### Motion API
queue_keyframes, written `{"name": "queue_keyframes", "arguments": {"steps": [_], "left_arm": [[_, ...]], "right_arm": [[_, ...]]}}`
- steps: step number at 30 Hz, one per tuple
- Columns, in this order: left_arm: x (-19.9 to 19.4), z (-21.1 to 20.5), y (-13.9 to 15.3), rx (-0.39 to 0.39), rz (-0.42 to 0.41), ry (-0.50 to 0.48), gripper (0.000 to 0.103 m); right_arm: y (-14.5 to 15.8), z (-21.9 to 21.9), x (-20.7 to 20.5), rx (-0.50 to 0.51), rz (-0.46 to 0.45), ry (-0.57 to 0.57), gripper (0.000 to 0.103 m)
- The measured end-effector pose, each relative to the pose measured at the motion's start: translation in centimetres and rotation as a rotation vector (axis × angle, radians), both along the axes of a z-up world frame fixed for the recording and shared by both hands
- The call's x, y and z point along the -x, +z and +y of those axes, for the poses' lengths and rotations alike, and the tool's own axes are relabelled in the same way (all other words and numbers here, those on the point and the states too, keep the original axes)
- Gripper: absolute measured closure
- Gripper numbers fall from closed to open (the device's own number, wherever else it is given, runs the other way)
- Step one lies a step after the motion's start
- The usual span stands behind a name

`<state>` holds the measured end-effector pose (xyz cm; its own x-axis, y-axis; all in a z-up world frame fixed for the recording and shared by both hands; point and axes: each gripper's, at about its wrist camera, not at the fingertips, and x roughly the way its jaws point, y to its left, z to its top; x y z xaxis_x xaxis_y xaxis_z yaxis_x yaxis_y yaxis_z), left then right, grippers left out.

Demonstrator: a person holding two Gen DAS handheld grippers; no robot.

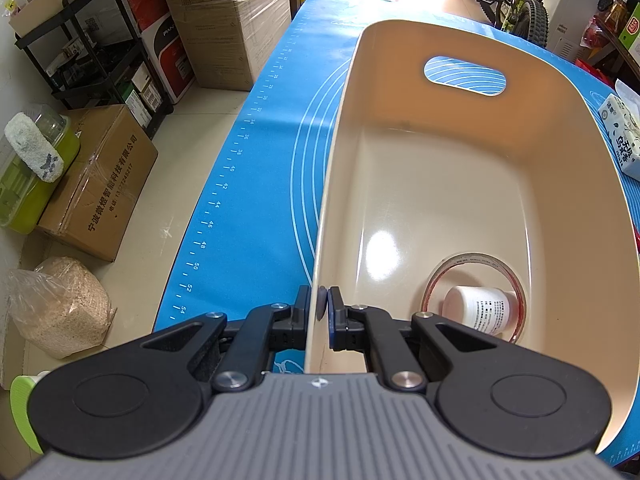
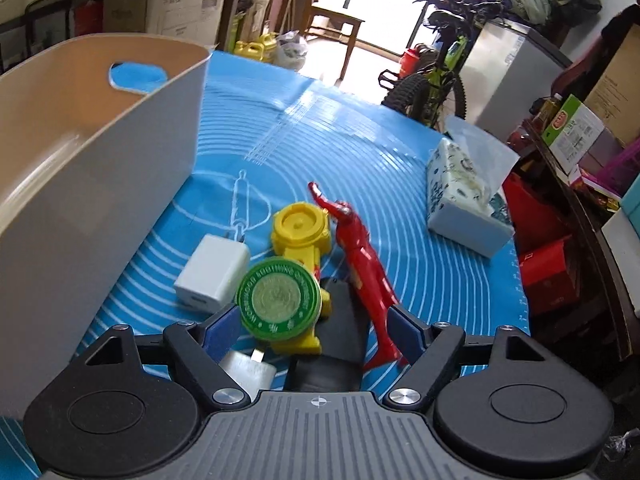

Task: Organize rigid objects
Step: 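Return the right gripper to the green ointment tin and grasp it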

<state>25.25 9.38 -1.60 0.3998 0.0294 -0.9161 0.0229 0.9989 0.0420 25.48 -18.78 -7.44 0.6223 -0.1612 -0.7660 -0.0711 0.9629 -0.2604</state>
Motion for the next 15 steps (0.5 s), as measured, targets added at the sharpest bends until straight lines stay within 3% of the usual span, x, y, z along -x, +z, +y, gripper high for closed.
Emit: {"name": "queue_keyframes", "arguments": {"steps": [9, 15], "left_arm": [[0.0, 0.0, 0.0, -0.002, 0.0, 0.0, 0.093], [0.0, 0.0, 0.0, -0.002, 0.0, 0.0, 0.093]], "right_arm": [[-0.4, 1.6, -1.4, 0.036, -0.019, 0.027, 0.021], [-0.5, 1.6, -1.2, 0.033, -0.028, 0.007, 0.028]]}}
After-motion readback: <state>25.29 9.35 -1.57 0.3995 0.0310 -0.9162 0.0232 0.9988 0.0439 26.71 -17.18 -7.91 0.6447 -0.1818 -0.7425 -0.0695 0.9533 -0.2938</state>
